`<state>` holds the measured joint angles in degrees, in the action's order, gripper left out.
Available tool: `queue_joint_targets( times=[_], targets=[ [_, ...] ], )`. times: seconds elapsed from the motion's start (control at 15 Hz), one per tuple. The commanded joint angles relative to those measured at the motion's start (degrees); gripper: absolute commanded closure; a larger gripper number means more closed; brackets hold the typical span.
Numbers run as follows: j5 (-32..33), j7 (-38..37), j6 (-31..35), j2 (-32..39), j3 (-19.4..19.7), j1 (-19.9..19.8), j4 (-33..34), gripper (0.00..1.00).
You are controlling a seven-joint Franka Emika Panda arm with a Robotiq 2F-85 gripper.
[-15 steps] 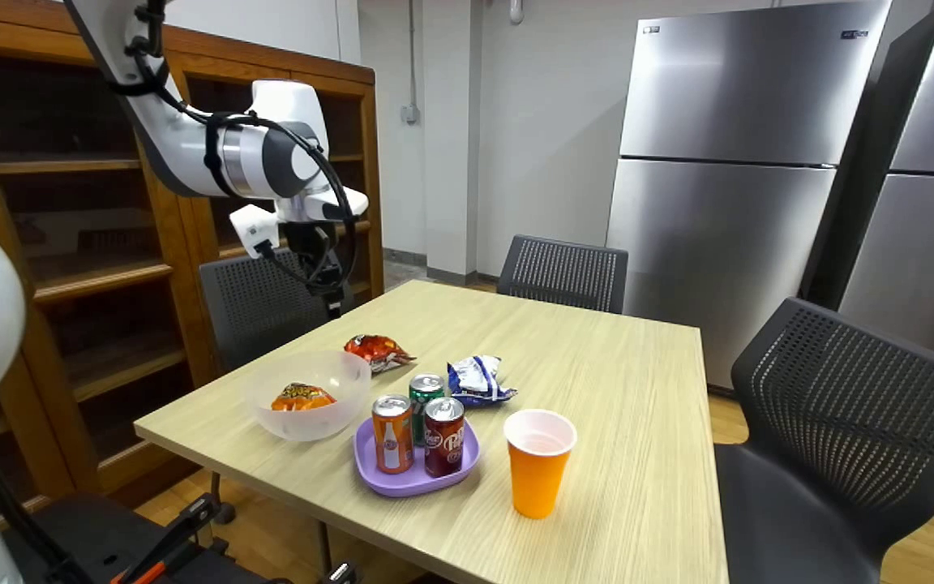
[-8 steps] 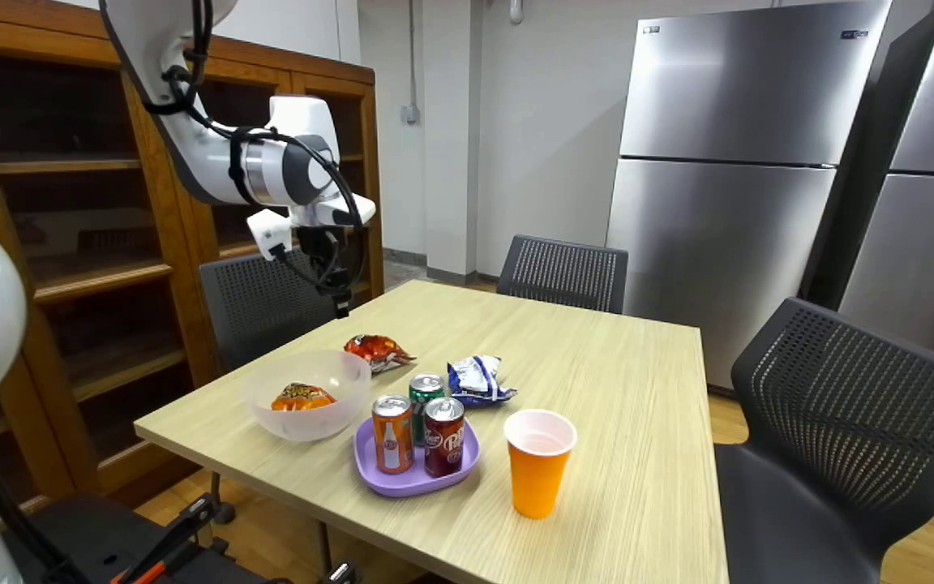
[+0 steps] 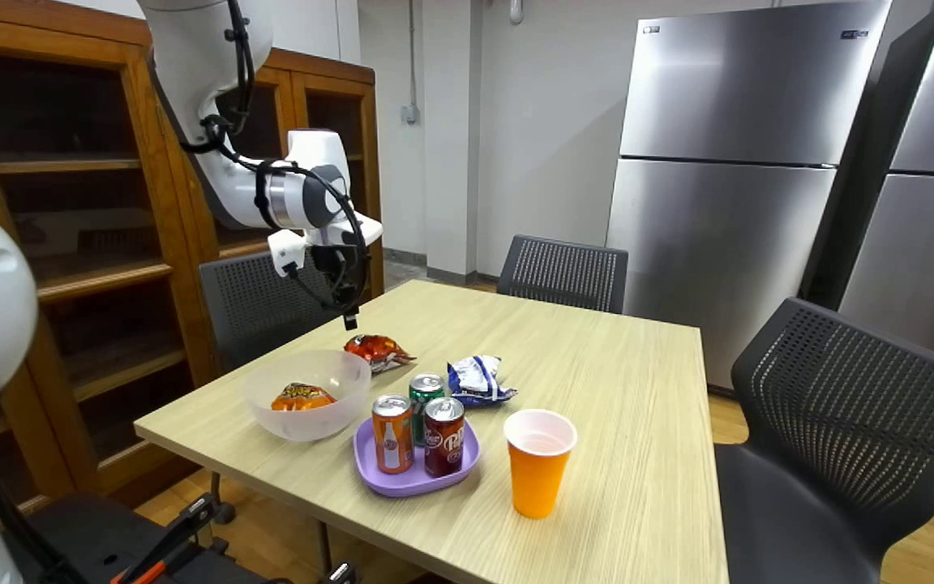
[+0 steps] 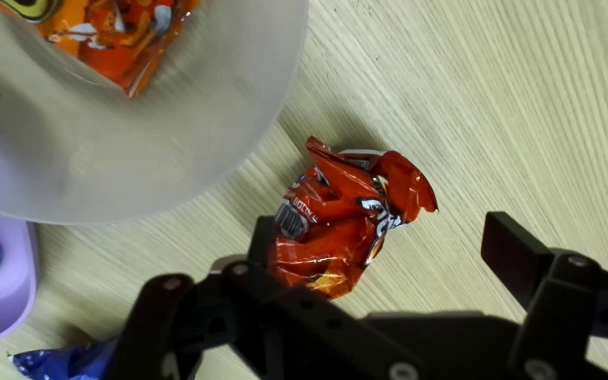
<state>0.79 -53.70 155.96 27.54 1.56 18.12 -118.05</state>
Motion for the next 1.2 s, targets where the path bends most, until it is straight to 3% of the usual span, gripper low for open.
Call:
queue_joint_targets(
  times=[0.0, 0.87, 1.0, 1.13],
  targets=[
    [0.2, -3.9, -3.2, 5.1, 2.2, 1.9, 6.8, 0.0],
    [-0.6, -8.3, -8.9, 15.7, 3.2, 1.7, 20.1, 0.0],
    [-0.7, -8.3, -9.7, 16.8, 3.0, 1.5, 21.7, 0.28],
    [-1.0, -8.4, -10.4, 17.5, 2.9, 1.4, 22.9, 0.44]
  ],
)
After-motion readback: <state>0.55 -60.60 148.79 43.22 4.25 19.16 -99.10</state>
